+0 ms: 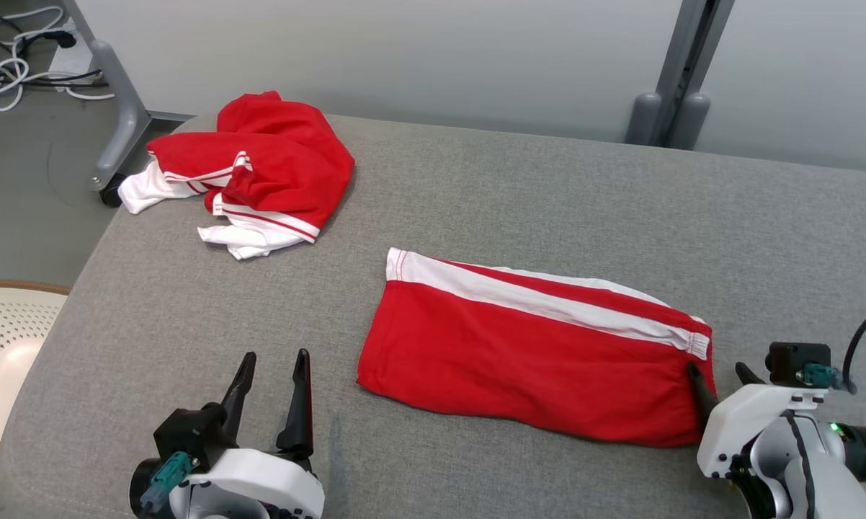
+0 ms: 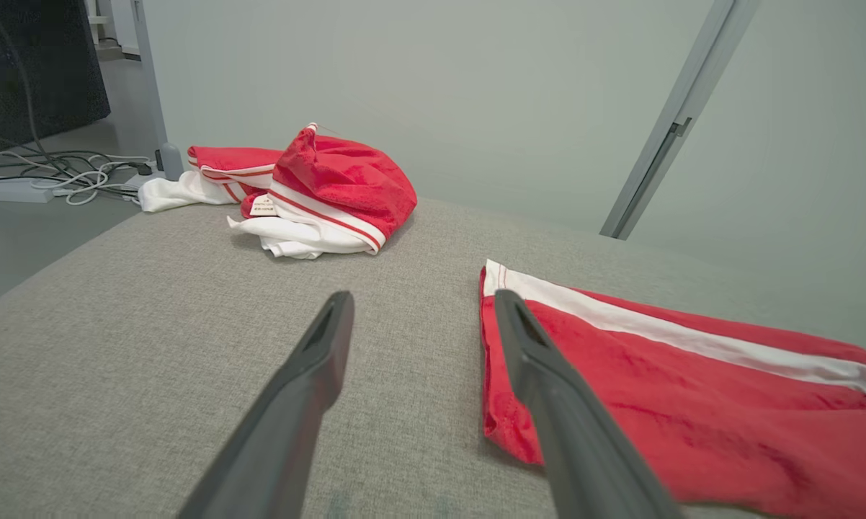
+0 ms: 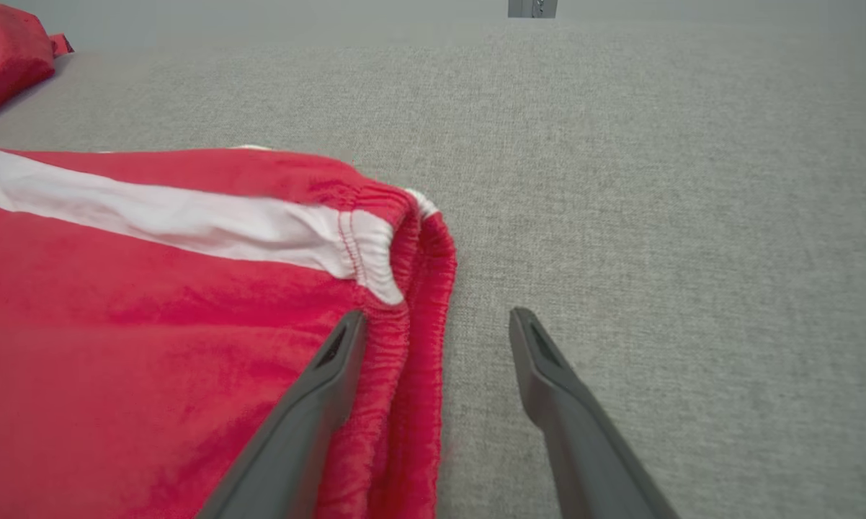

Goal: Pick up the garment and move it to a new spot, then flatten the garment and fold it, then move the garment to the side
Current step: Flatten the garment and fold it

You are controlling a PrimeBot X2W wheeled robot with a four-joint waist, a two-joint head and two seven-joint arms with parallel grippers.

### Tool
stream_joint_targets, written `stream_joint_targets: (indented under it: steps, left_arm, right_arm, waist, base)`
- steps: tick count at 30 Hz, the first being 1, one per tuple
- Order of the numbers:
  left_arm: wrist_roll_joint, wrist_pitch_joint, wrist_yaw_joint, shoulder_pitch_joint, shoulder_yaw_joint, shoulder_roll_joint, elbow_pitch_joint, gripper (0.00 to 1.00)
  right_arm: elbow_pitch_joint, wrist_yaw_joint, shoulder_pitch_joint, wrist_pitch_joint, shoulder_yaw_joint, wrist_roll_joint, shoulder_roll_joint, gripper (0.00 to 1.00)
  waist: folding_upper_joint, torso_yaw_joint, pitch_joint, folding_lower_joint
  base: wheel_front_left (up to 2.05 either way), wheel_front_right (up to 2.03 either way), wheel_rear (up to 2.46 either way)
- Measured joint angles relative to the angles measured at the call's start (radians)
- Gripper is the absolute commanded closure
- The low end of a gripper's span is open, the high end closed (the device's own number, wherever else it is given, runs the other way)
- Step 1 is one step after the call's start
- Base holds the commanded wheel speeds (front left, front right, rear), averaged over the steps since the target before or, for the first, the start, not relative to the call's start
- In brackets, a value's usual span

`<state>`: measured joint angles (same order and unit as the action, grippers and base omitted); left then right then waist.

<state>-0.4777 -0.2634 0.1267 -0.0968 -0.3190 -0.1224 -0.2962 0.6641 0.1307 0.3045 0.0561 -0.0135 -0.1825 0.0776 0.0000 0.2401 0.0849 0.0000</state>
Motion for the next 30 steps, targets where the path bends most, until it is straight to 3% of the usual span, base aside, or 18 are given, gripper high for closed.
stream_joint_targets:
  steps: [6, 8, 9, 10, 12, 22, 30]
  left_arm:
    - [0.011, 0.000, -0.012, 0.000, 0.017, 0.016, -0.020, 0.00]
    - [0.015, 0.000, -0.017, 0.000, 0.022, 0.020, -0.026, 0.00]
    - [0.017, 0.000, -0.019, -0.001, 0.025, 0.022, -0.027, 0.00]
    - [0.019, 0.000, -0.021, -0.002, 0.028, 0.024, -0.028, 0.00]
    - [0.020, 0.000, -0.023, -0.003, 0.034, 0.029, -0.030, 0.00]
    - [0.045, 0.000, -0.039, -0.006, 0.054, 0.039, -0.041, 0.00]
    - [0.053, 0.000, -0.051, -0.010, 0.049, 0.049, -0.051, 0.00]
  right_arm:
    - [0.028, 0.000, 0.033, 0.150, 0.026, -0.077, 0.013, 0.00]
    - [0.024, 0.000, 0.038, 0.176, 0.043, -0.105, 0.023, 0.16]
    - [0.022, 0.000, 0.039, 0.188, 0.050, -0.124, 0.024, 0.53]
    - [0.018, 0.000, 0.039, 0.200, 0.059, -0.138, 0.025, 0.60]
    - [0.005, 0.000, 0.040, 0.211, 0.073, -0.172, 0.026, 1.00]
    - [-0.080, 0.000, 0.044, 0.287, 0.127, -0.319, 0.092, 1.00]
    - [-0.197, 0.000, 0.026, 0.387, 0.081, -0.401, 0.230, 1.00]
  waist:
    - [0.0000, 0.011, 0.006, 0.0000]
    - [0.0000, 0.012, 0.007, 0.0000]
    - [0.0000, 0.012, 0.008, 0.0000]
    - [0.0000, 0.012, 0.009, 0.0000]
    - [0.0000, 0.010, 0.011, 0.0000]
    - [0.0000, -0.044, 0.012, 0.0000]
    - [0.0000, -0.118, 0.009, 0.0000]
  base:
    - [0.00, 0.00, 0.00]
    - [0.00, 0.00, 0.00]
    - [0.00, 0.00, 0.00]
    - [0.00, 0.00, 0.00]
    - [0.00, 0.00, 0.00]
    - [0.00, 0.00, 0.00]
    - [0.00, 0.00, 0.00]
